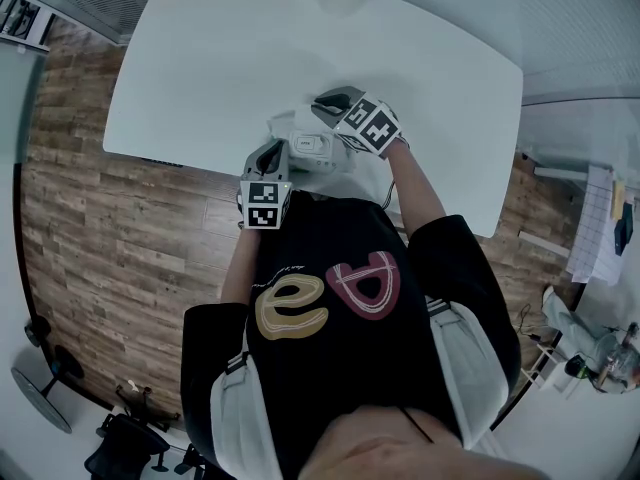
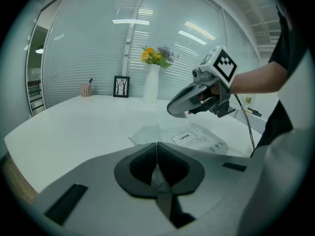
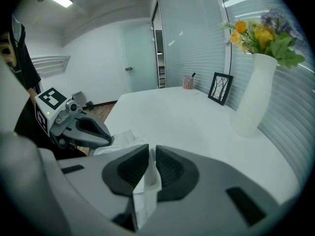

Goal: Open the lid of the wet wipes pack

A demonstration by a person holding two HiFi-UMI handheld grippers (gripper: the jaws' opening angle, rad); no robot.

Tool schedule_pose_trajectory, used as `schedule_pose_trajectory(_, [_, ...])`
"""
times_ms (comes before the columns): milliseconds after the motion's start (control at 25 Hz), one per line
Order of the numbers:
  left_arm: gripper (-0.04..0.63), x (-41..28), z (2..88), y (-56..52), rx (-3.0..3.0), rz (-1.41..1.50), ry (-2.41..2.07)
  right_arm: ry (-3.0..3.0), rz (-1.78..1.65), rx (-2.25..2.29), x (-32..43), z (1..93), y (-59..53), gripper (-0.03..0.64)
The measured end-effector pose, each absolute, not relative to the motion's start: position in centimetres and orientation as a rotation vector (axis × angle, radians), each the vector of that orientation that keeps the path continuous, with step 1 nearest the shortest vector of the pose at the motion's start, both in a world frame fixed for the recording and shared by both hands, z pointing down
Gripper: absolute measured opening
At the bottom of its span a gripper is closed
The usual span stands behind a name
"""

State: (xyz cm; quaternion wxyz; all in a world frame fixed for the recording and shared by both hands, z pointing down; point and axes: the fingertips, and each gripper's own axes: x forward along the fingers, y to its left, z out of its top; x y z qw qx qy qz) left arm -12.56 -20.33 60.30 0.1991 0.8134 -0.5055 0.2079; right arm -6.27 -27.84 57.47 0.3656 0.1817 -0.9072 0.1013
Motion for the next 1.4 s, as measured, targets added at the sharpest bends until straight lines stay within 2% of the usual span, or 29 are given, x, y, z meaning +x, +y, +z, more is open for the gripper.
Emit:
schedule_pose_trajectory(920, [0.018, -12.6, 59.9, -20.4, 2.281, 0.568, -1.406, -2.281, 0.303, 0.539, -6.3, 59.5, -28.6, 0.066])
schedule_pose_trajectory(1160, [0.018, -12.6, 60.1, -20.5, 2.288, 0.551, -1.401, -2.319, 0.341, 0.641, -5.9, 58.8, -29.4, 0.12])
schedule_pose_trajectory(1400, [0.018, -12.5, 59.9, -20.6, 2.285, 0.539, -1.393, -2.421, 0.42, 0.79, -4.7, 56.0, -30.5, 0.135])
